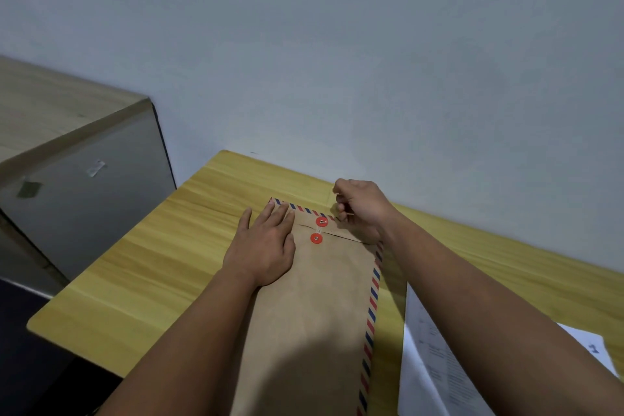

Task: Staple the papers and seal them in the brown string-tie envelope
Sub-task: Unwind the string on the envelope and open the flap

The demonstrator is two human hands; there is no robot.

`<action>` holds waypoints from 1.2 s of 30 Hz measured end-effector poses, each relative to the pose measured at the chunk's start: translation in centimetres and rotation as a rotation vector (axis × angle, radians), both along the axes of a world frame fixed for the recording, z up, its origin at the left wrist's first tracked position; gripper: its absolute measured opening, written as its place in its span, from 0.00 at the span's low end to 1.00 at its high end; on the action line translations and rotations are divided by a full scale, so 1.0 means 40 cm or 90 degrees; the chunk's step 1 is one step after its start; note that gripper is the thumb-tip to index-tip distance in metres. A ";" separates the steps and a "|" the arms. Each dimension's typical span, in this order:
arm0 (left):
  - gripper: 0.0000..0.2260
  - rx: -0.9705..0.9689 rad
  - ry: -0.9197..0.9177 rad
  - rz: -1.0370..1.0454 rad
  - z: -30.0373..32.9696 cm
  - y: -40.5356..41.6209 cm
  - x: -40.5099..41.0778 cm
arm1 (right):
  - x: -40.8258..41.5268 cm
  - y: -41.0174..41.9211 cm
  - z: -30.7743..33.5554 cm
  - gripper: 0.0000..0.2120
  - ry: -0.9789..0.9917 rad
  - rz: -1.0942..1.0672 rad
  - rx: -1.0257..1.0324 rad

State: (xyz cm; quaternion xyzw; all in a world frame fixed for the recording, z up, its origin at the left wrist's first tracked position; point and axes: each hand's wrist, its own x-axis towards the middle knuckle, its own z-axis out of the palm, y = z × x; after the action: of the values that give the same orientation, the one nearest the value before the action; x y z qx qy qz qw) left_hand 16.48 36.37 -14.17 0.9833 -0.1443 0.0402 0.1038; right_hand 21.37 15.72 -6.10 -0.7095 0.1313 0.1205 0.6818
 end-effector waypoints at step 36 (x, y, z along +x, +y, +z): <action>0.31 -0.007 0.007 0.004 0.001 0.002 0.000 | -0.056 -0.045 -0.003 0.13 -0.114 0.428 -0.640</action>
State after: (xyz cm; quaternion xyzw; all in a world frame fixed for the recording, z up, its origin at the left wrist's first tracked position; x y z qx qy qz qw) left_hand 16.49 36.44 -14.12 0.9834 -0.1403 0.0359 0.1096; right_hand 19.11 13.90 -6.22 -0.9544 -0.1165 0.1925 0.1964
